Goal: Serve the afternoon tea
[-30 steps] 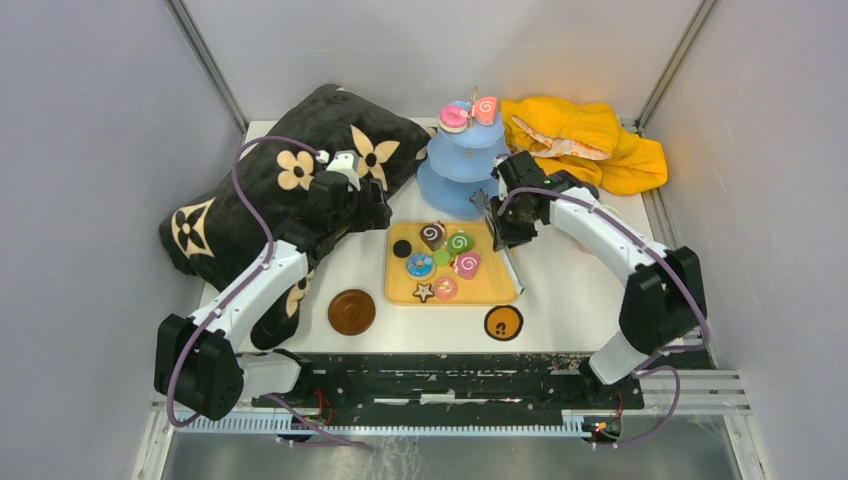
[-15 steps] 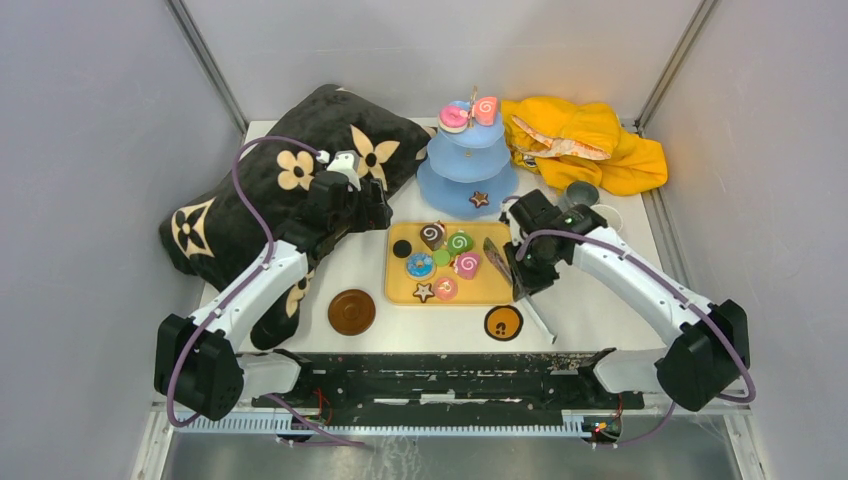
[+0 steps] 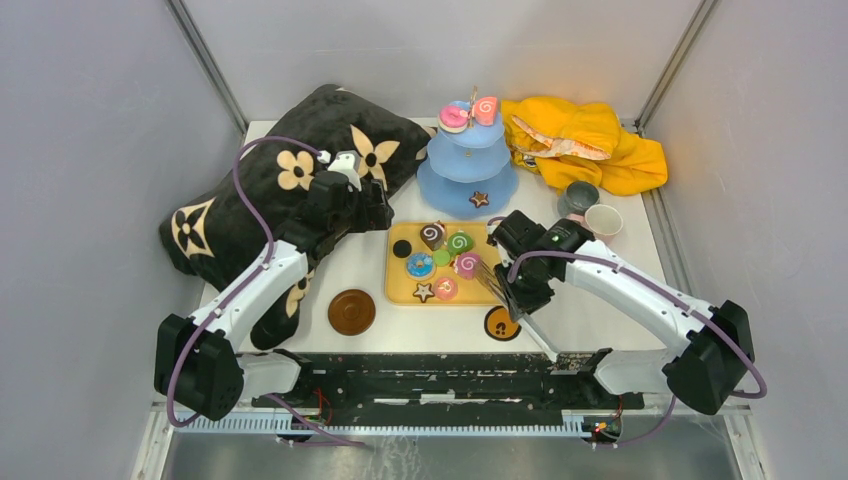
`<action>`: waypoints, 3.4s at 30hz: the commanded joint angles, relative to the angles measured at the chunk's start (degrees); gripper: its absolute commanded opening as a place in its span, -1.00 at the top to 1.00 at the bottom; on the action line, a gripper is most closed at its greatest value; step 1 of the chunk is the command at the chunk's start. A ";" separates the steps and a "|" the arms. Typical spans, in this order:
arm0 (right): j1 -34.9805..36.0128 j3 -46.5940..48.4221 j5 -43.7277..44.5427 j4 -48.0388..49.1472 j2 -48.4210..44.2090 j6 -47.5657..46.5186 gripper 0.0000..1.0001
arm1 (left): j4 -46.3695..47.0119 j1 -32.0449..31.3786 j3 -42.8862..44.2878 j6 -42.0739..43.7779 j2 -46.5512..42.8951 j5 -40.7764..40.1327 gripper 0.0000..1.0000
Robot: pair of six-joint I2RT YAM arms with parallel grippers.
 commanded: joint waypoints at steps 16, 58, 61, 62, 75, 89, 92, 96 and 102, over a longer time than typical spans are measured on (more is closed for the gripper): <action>3.92 2.39 4.64 1.22 1.22 1.66 0.10 | 3.12 0.22 -0.01 -2.31 -0.52 1.40 -0.99; 0.96 8.47 20.13 -3.27 -2.81 -0.47 0.99 | 3.39 0.18 0.01 -2.16 0.39 1.58 -0.98; -3.94 10.18 18.33 -0.53 -1.42 -3.47 0.99 | 3.01 0.22 0.14 -2.26 0.14 1.83 -0.98; -5.44 10.68 17.75 0.94 -0.84 -4.11 0.99 | 2.97 0.25 -0.05 -2.27 -0.16 1.54 -0.98; -14.82 16.14 14.68 16.61 11.01 -4.03 0.99 | 3.04 0.24 0.20 -1.91 -0.47 0.38 -0.98; -19.62 19.13 11.94 23.17 19.55 -6.29 0.99 | 2.81 0.22 -0.20 -2.36 -0.85 0.18 -0.98; -20.11 21.23 11.66 24.07 22.29 -7.28 0.99 | 2.60 0.24 -0.24 -2.27 -1.24 -0.21 -0.98; -20.50 23.87 11.13 26.32 25.58 -7.64 0.99 | 2.28 0.22 -0.35 -2.30 -1.59 -0.59 -0.99; -21.10 27.61 9.23 28.79 31.61 -8.21 0.99 | 1.63 0.23 -0.63 -2.18 -2.43 -1.46 -0.98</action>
